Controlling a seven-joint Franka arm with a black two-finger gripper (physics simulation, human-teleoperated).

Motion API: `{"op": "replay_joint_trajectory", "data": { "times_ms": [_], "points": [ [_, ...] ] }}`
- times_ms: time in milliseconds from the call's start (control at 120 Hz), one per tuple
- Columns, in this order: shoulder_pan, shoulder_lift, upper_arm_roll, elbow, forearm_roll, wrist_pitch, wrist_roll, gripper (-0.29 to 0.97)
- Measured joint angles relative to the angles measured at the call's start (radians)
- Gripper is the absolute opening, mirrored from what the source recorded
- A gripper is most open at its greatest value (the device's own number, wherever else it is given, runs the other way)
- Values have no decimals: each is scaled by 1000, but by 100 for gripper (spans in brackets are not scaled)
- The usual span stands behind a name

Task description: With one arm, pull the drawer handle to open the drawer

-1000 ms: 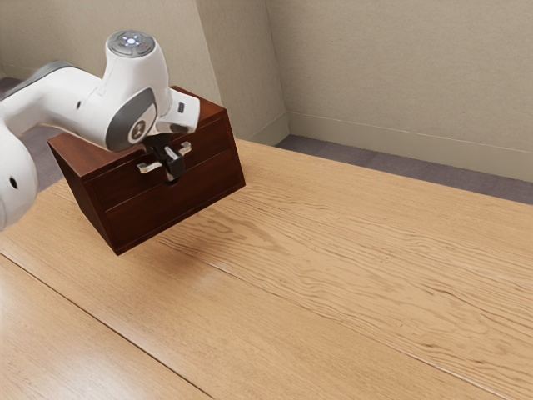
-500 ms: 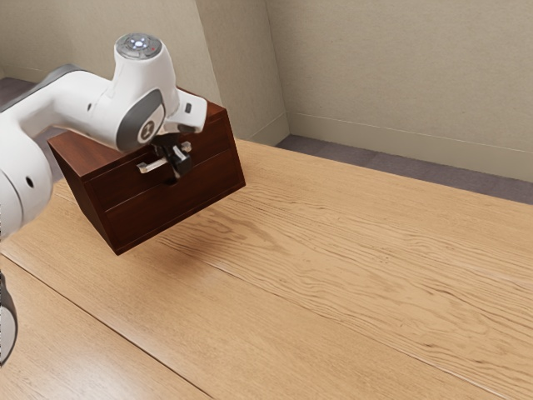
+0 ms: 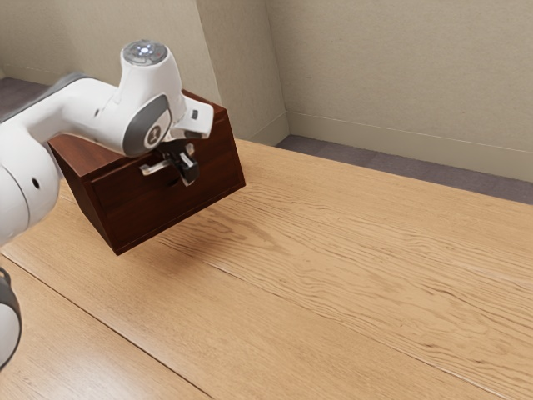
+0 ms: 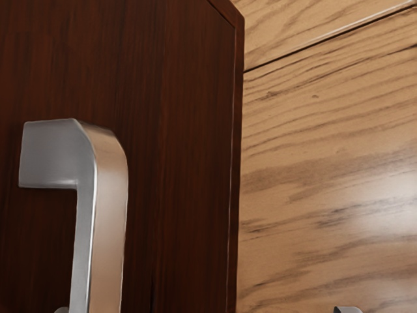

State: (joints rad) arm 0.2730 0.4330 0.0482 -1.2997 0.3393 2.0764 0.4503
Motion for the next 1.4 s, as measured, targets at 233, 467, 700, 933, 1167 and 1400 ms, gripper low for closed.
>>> {"op": "replay_joint_trajectory", "data": {
  "times_ms": [233, 467, 700, 933, 1167, 1400],
  "points": [
    [2, -33, -2, -36, -4, 0, 2, 36],
    [2, -83, -5, -97, -19, 0, 0, 40],
    [1, -167, -31, -202, -21, 9, -7, 41],
    [-10, -251, -44, -302, -16, 29, -18, 40],
    [1, -254, -75, -318, -14, 52, -28, 48],
    [2, -274, -103, -335, -13, 60, -37, 44]
  ]
}}
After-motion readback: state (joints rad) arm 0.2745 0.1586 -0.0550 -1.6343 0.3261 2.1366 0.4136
